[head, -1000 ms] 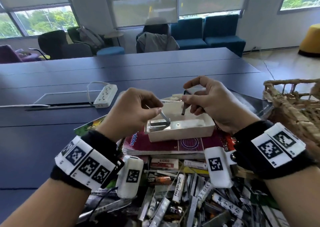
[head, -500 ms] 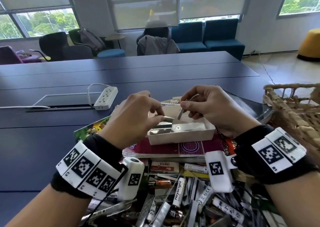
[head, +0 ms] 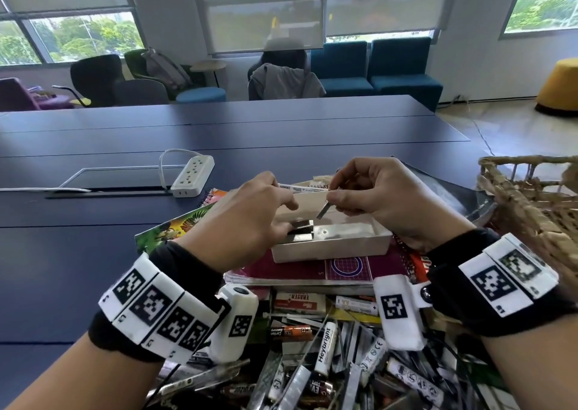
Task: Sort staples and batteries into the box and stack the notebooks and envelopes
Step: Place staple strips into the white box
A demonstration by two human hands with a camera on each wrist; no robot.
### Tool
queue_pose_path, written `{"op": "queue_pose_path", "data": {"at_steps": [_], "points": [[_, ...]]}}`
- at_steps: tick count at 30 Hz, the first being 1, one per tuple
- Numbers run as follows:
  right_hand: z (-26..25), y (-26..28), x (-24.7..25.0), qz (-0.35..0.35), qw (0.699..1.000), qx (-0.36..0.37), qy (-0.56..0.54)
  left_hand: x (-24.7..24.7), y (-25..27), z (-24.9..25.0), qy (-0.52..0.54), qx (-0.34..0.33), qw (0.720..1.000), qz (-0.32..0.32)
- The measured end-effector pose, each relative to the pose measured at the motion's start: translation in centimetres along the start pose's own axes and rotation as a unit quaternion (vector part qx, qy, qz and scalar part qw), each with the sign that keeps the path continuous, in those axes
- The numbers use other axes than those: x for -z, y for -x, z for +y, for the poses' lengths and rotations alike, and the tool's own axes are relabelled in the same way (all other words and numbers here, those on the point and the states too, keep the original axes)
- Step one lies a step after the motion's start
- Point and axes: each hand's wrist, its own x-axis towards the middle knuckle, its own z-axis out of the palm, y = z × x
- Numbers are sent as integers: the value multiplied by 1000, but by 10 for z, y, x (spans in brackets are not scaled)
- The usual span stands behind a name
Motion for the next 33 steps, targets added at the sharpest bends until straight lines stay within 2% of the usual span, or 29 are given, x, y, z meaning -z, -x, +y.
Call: {"op": "queue_pose_path", "data": {"at_steps": [16,25,30,33], "points": [[-14,-8,-10,14,992,41,115,-10,-5,3,-38,-37,998,14],[-12,-16,-22,-19,939,39,342,-8,0,2,-50,-38,998,9],[-3,-11,-28,5,916,46,398,-8,0,2,-40,-33,999,8],[-1,-10,-28,5,920,58,387,-9,-1,1,-33,-33,999,11]]}}
